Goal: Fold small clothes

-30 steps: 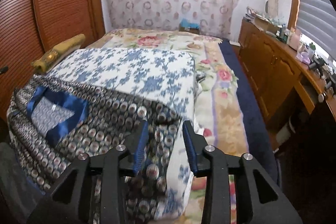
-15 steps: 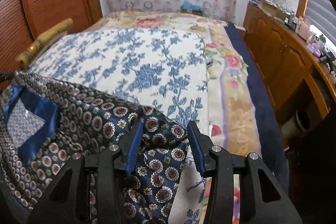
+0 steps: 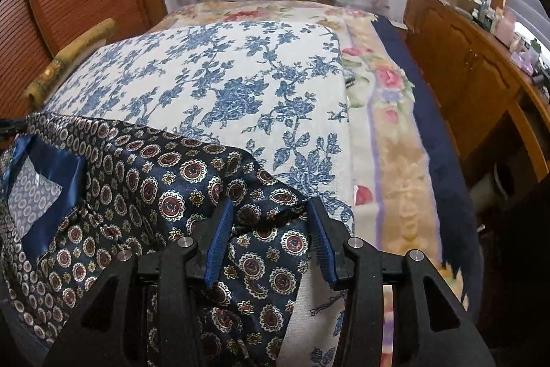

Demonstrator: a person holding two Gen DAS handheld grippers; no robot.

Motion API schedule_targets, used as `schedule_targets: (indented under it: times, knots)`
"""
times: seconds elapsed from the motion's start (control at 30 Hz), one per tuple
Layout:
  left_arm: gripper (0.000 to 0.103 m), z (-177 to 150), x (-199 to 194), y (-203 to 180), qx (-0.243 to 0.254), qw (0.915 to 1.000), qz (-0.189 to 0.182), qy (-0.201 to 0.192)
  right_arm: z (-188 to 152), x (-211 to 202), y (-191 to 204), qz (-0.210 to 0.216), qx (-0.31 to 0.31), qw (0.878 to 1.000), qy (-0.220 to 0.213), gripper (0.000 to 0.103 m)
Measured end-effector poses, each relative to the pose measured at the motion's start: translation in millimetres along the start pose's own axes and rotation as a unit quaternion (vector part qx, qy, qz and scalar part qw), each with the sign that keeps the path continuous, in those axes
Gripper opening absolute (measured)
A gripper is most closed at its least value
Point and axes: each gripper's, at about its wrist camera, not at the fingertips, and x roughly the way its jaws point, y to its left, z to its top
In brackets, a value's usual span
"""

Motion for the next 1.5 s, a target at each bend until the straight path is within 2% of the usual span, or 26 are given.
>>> schedule_targets:
  times: [0.1,0.3,0.37,0.43,0.47,0.5,0.57,0.73,0.83,0.93,1.0,1.1,1.2,1.27,1.3,1.4,1.5]
  knots:
    - [0.030,8.5,4.5,1.4,0.003,0.9999,-0.005,0.009,2.4,0.6,-3.3,-0.014,-0.001,1.000,0.002,0.047]
    - [0.030,13.1,7.1,1.9,0.010,0.9998,-0.011,0.015,2.2,2.7,-4.8,0.021,0.001,1.000,0.004,0.048]
    - [0.029,10.4,6.2,-0.2,0.018,0.9997,-0.015,0.009,1.3,1.5,-1.4,0.033,-0.009,0.999,0.003,0.039]
    - [0.010,7.5,4.0,-2.3,0.019,0.9995,-0.025,0.002,0.5,0.5,3.1,0.053,-0.016,0.998,0.002,0.014]
    - [0.006,6.1,2.1,-3.7,0.018,0.9995,-0.025,-0.003,-0.3,-0.5,7.1,0.059,-0.024,0.998,0.000,0.010]
    - [0.002,4.7,-1.8,-6.0,0.015,0.9994,-0.028,-0.014,-1.0,-1.2,10.8,0.062,-0.029,0.998,-0.002,0.007]
    - [0.000,3.5,-13.0,-11.2,0.014,0.9983,-0.035,-0.044,-1.7,-6.3,18.9,0.058,-0.040,0.997,-0.014,0.005]
    - [0.000,16.0,-64.7,-27.5,0.012,0.9912,-0.025,-0.130,20.9,-57.1,33.2,0.047,-0.053,0.993,-0.097,0.004]
    - [0.000,37.8,-108.2,-29.6,0.005,0.9807,-0.020,-0.195,47.9,-92.1,35.9,0.045,-0.064,0.987,-0.143,0.003]
    - [0.000,64.3,-139.3,-23.2,-0.002,0.9699,-0.005,-0.243,80.3,-121.9,37.9,0.031,-0.077,0.979,-0.184,0.003]
    - [0.000,81.7,-153.5,-13.0,-0.012,0.9648,-0.005,-0.262,104.9,-136.6,37.5,0.018,-0.080,0.975,-0.207,0.003]
    - [0.000,109.9,-163.9,5.3,-0.029,0.9582,0.015,-0.284,140.8,-144.6,32.9,-0.012,-0.078,0.970,-0.231,0.003]
    - [0.000,136.6,-153.0,24.7,-0.043,0.9599,0.028,-0.275,172.9,-126.8,21.6,-0.037,-0.065,0.972,-0.222,0.003]
    - [0.000,148.8,-132.1,33.7,-0.047,0.9657,0.042,-0.252,186.2,-101.9,15.9,-0.048,-0.058,0.978,-0.196,0.003]
    - [0.000,153.8,-111.2,39.0,-0.052,0.9719,0.041,-0.226,192.0,-79.8,11.9,-0.052,-0.052,0.983,-0.171,0.004]
    - [0.002,156.2,-64.2,44.2,-0.062,0.9828,0.031,-0.171,194.1,-32.4,5.0,-0.044,-0.030,0.991,-0.124,0.019]
    - [0.005,141.8,-38.6,43.9,-0.058,0.9871,0.024,-0.147,181.9,-3.2,6.0,-0.038,-0.019,0.993,-0.108,0.030]
